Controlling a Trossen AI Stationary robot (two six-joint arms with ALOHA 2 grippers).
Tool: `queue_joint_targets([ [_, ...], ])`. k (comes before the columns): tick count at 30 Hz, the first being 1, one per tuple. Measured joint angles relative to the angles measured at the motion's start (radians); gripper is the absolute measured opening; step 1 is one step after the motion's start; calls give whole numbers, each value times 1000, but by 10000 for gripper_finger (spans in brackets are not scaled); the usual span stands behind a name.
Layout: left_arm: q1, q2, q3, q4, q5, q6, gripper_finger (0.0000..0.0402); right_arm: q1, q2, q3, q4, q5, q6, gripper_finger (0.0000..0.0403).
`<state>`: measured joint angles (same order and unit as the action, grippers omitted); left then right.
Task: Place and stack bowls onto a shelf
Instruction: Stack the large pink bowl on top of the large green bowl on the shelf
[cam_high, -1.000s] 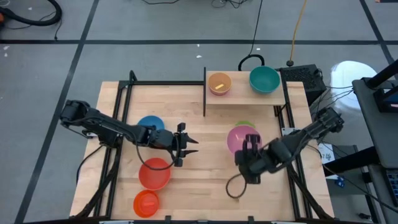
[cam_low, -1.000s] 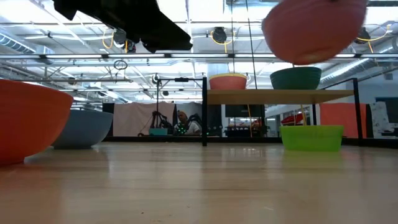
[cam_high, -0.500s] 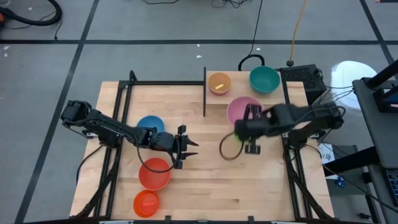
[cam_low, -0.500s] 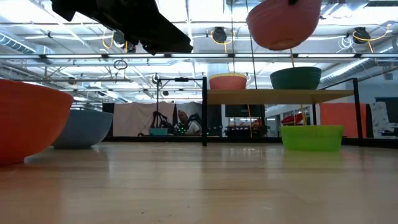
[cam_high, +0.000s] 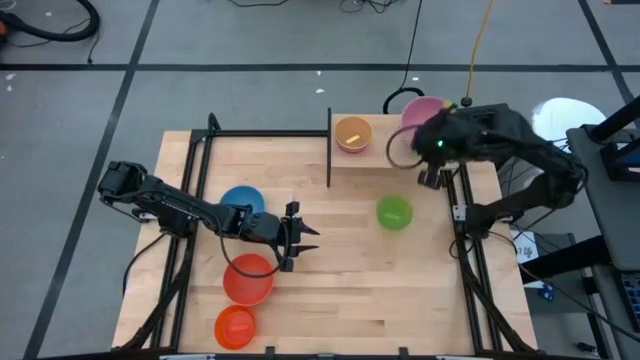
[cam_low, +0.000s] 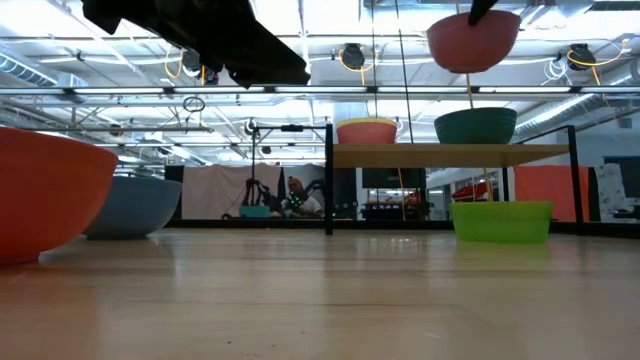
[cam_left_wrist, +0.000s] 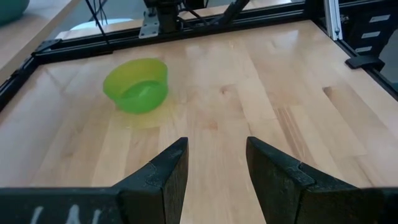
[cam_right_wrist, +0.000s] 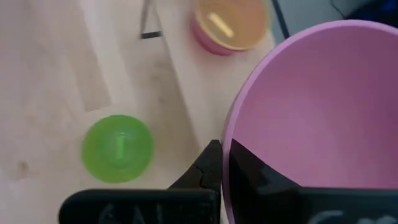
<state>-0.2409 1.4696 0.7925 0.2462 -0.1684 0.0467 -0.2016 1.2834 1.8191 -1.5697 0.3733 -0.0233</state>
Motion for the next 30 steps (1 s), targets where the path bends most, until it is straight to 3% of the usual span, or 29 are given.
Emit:
queue_joint_targets([
  [6,0,0,0,16,0,0,168,-185,-22,0,34,-12,-134,0],
  [16,-1,0,-1,41,0,-5,168,-438,31,-1,119,-196,-307,0],
  [23,-4,0,-1,36,1,-13,168,-507,73,-17,138,-247,-263,0],
  [30,-17,0,-1,36,1,-23,168,-513,53,-151,199,-247,-195,0],
])
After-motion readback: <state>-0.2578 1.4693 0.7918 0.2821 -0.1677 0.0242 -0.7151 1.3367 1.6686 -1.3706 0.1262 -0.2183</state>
